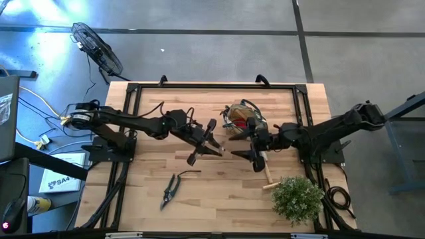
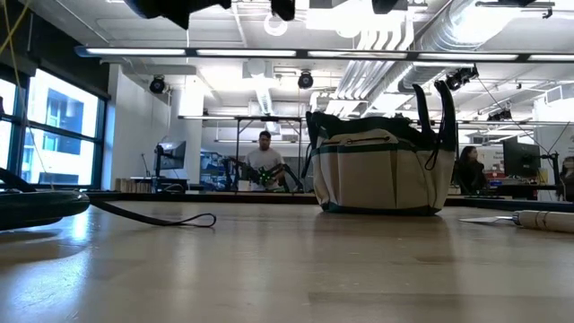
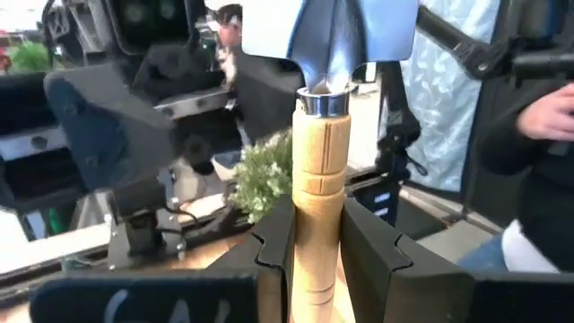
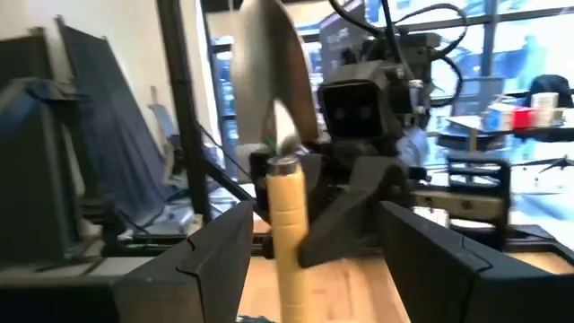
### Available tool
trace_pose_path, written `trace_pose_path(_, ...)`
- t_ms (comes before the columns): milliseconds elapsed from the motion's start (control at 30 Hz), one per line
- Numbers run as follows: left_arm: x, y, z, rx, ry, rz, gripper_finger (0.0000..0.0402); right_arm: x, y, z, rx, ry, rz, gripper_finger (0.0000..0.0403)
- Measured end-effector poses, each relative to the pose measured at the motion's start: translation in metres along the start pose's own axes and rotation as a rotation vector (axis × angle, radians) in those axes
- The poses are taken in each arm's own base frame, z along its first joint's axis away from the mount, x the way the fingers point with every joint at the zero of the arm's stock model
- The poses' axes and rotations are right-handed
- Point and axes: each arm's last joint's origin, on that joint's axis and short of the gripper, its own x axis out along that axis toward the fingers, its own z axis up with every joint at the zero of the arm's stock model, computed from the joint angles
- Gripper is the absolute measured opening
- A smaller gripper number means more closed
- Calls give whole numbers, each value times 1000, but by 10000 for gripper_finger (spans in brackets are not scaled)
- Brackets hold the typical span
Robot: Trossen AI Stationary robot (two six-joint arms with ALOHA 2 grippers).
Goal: Pick & Place Garden tools in Gardening bag
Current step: Put the bottom left brown trowel into the light brown gardening bag
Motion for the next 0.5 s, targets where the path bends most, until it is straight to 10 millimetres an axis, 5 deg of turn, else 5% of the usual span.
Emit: trace_pose_path(500,3,2,-6,-4,8,28,56,11,-1,-9,6,58,-55,228)
